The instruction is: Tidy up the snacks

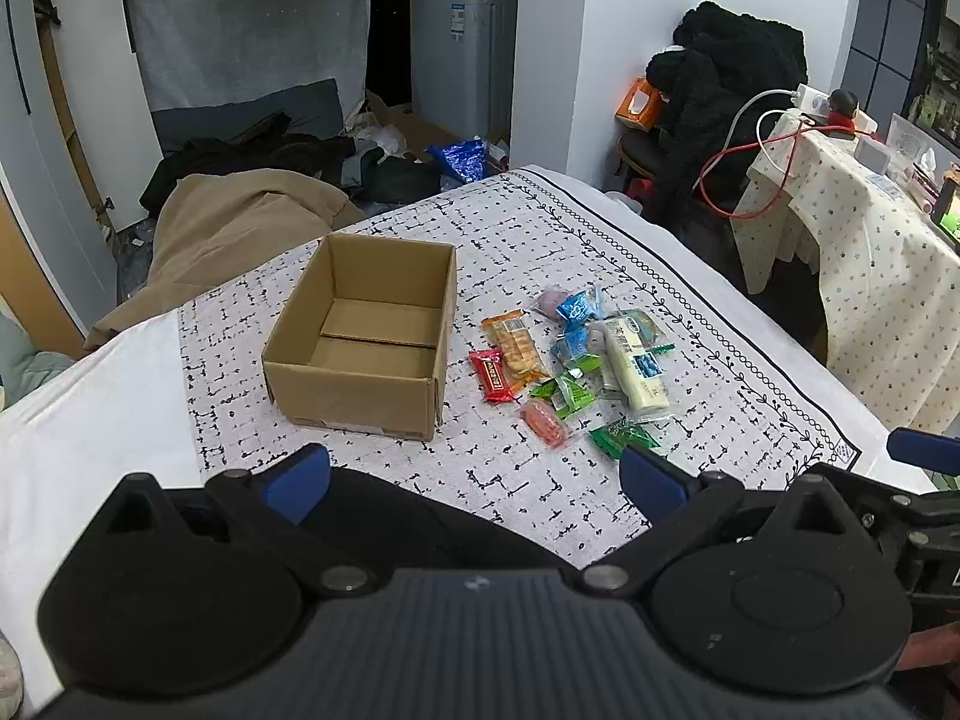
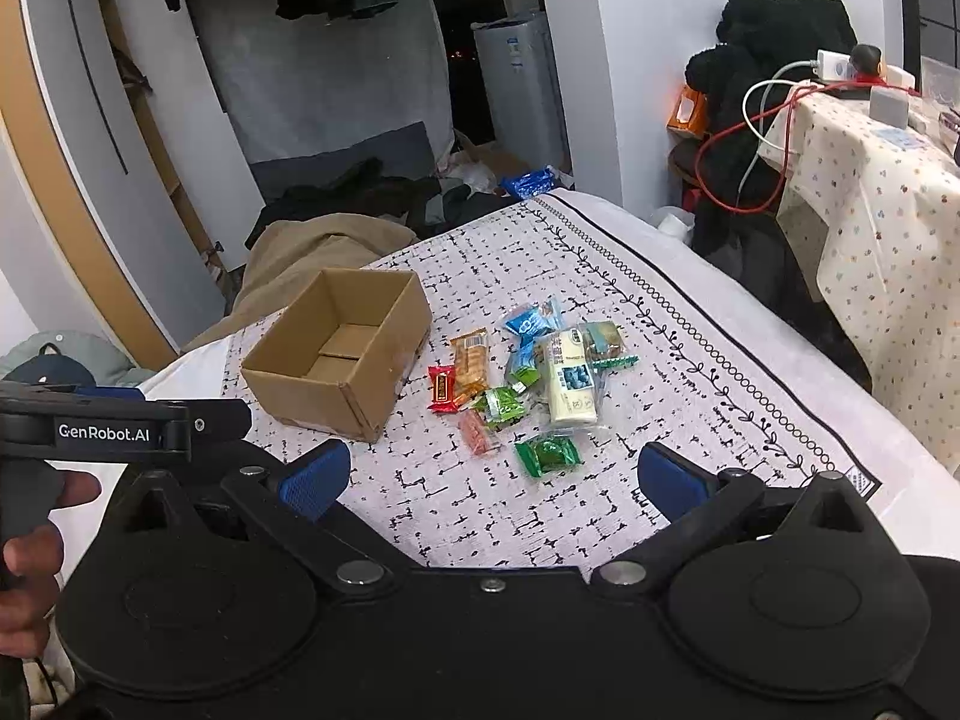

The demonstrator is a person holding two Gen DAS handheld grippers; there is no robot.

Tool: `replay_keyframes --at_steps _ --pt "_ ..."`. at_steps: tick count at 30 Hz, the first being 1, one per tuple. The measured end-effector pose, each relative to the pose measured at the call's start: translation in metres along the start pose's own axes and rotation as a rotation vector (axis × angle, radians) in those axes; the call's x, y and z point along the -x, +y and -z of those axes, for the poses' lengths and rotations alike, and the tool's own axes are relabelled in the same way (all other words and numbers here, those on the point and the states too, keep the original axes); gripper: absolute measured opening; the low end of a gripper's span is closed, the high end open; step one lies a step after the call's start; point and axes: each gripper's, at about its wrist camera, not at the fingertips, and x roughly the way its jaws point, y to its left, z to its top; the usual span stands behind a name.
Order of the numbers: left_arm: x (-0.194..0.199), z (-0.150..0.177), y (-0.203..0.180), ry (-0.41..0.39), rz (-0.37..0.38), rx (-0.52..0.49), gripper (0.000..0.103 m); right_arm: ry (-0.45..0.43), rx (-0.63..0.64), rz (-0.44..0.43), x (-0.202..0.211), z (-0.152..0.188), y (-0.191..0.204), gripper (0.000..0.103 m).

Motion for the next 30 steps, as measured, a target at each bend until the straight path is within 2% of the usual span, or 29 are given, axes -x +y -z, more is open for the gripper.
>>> replay_keyframes --at_steps 30 --pt "0.014 0.005 0.002 -0.026 0.016 0.013 0.102 0.0 0.018 0.03 0.01 0.002 0.006 0.103"
